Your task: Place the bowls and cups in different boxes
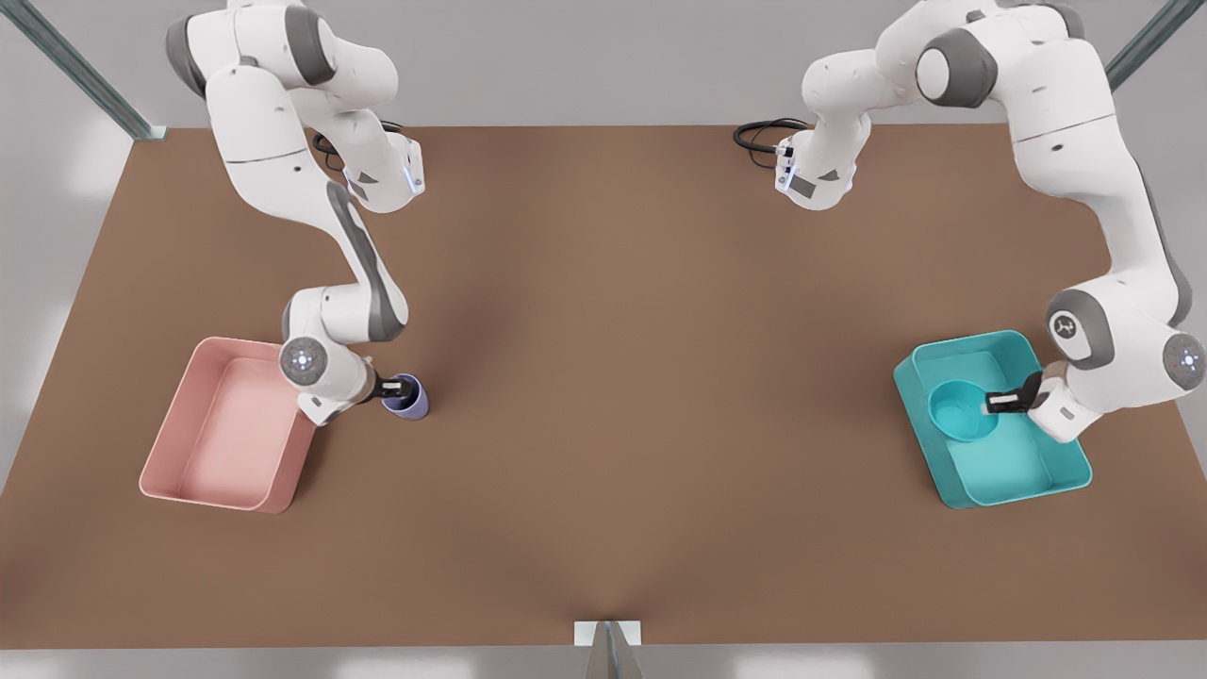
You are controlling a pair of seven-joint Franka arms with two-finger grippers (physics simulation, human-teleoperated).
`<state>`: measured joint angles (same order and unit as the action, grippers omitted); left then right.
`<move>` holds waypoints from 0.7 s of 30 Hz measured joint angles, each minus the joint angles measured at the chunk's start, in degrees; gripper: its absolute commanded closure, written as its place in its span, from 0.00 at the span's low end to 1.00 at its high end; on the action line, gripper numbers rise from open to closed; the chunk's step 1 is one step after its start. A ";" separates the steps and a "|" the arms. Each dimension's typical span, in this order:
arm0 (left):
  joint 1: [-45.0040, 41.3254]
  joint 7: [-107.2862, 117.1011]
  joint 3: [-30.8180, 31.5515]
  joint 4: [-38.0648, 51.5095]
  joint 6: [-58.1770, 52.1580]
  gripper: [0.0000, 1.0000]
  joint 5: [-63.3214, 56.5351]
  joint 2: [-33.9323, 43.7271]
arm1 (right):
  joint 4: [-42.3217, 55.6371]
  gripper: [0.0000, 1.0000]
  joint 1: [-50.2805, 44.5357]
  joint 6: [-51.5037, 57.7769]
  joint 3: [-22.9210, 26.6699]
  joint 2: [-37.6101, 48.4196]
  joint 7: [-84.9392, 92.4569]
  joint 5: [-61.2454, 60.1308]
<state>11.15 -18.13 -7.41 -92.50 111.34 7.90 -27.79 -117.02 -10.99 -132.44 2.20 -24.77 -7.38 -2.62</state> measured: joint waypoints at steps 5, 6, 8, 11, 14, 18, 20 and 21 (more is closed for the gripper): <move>4.37 -0.64 -0.17 -0.20 1.43 0.79 -2.31 -3.42 | 0.56 0.79 -0.44 0.10 -0.07 -0.12 0.51 -1.31; 4.96 -0.87 -0.20 -0.22 1.90 0.79 -2.54 -3.89 | 0.69 0.79 -0.48 0.19 -0.09 0.04 0.59 -1.33; 5.75 -1.36 -0.22 -0.24 3.50 0.79 -2.82 -5.86 | 1.05 0.79 -0.51 0.34 -0.16 0.31 0.38 -0.93; 6.66 -2.34 -0.23 -0.37 6.55 0.79 -3.22 -9.57 | 1.78 0.79 0.37 1.01 -0.14 3.61 0.18 -0.66; 6.89 -3.31 -0.23 -0.42 9.04 0.03 -3.64 -11.07 | 7.03 0.79 4.44 4.36 0.07 6.59 1.36 -0.51; 7.25 -6.07 -0.25 -0.34 9.90 0.00 -1.63 -8.88 | 14.66 0.79 14.64 10.76 0.47 7.52 6.30 -0.21; 5.76 -6.67 -0.49 -0.28 6.98 0.00 -3.11 -0.98 | 16.54 0.79 19.72 13.49 0.66 7.46 9.52 0.04; 1.97 -6.22 -0.56 -0.23 4.15 0.00 -4.01 4.33 | 16.85 0.79 21.65 14.55 0.73 7.05 11.11 0.12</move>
<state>13.12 -24.35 -7.97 -92.74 115.49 3.88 -23.46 -100.17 10.66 -117.89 2.93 -17.72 3.72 -2.50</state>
